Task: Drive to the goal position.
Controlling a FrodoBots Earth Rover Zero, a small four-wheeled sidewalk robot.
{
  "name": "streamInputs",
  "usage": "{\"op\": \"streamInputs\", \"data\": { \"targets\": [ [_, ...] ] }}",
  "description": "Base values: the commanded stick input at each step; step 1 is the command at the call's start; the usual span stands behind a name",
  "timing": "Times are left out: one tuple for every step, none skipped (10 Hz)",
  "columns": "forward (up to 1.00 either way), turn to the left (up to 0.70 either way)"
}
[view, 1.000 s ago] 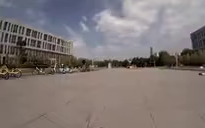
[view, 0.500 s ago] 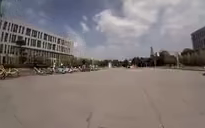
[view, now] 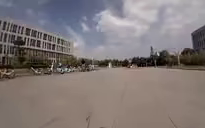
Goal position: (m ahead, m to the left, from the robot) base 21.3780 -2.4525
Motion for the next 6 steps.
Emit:
{"op": "streamInputs", "data": {
  "targets": [
    [0.0, 0.0],
    [0.0, 0.0],
    [0.0, 0.0],
    [0.0, 0.0],
    [0.0, 0.0],
    [0.0, 0.0]
  ]
}}
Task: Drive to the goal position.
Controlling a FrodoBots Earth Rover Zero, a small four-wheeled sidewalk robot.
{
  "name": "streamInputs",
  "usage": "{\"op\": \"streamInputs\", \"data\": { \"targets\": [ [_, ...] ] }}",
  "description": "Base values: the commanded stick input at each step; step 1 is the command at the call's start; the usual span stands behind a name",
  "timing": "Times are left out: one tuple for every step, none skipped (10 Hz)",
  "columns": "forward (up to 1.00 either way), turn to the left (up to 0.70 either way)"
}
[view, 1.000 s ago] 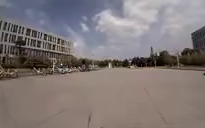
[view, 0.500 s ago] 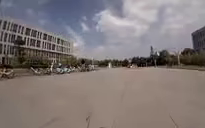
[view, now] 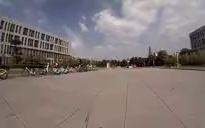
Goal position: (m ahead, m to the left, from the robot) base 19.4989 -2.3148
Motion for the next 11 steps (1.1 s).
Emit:
{"op": "streamInputs", "data": {
  "targets": [
    [0.0, 0.0],
    [0.0, 0.0],
    [0.04, 0.0],
    [0.05, 0.0],
    [0.01, 0.0],
    [-0.12, 0.0],
    [-0.16, 0.0],
    [-0.06, 0.0],
    [-0.01, 0.0],
    [0.0, 0.0],
    [0.0, 0.0]
  ]
}}
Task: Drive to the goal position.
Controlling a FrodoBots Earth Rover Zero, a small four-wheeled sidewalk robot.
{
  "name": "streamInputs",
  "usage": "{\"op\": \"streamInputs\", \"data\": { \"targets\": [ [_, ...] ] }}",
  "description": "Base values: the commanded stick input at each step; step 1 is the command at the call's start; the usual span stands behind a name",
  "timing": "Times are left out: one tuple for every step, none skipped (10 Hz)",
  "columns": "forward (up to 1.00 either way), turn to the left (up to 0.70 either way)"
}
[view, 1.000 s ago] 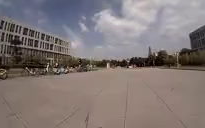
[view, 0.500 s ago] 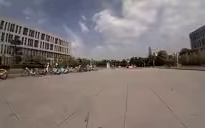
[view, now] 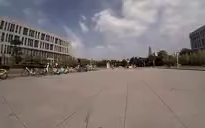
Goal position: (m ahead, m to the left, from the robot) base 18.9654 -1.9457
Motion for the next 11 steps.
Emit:
{"op": "streamInputs", "data": {
  "targets": [
    [0.0, -0.05],
    [0.0, -0.55],
    [0.0, -0.7],
    [0.0, -0.7],
    [0.0, -0.7],
    [0.0, -0.7],
    [0.0, -0.7],
    [0.0, -0.7],
    [0.0, -0.7],
    [0.0, -0.7],
    [0.0, -0.7]
  ]
}}
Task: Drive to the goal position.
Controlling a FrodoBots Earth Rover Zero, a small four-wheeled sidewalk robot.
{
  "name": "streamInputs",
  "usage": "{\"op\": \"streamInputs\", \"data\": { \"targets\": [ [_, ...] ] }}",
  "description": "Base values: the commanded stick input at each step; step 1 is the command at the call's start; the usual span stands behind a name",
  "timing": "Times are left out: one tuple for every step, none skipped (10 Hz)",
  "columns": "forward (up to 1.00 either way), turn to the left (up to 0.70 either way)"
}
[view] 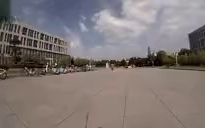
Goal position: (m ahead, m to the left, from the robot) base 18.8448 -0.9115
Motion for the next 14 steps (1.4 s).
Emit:
{"op": "streamInputs", "data": {
  "targets": [
    [0.0, -0.7],
    [0.0, -0.7],
    [0.0, -0.7],
    [0.0, -0.7],
    [0.0, -0.7],
    [0.0, -0.7],
    [0.0, -0.7],
    [0.0, -0.7],
    [0.0, -0.7],
    [0.0, -0.7],
    [0.0, -0.7],
    [0.0, -0.7],
    [0.0, -0.7],
    [0.0, -0.7]
  ]
}}
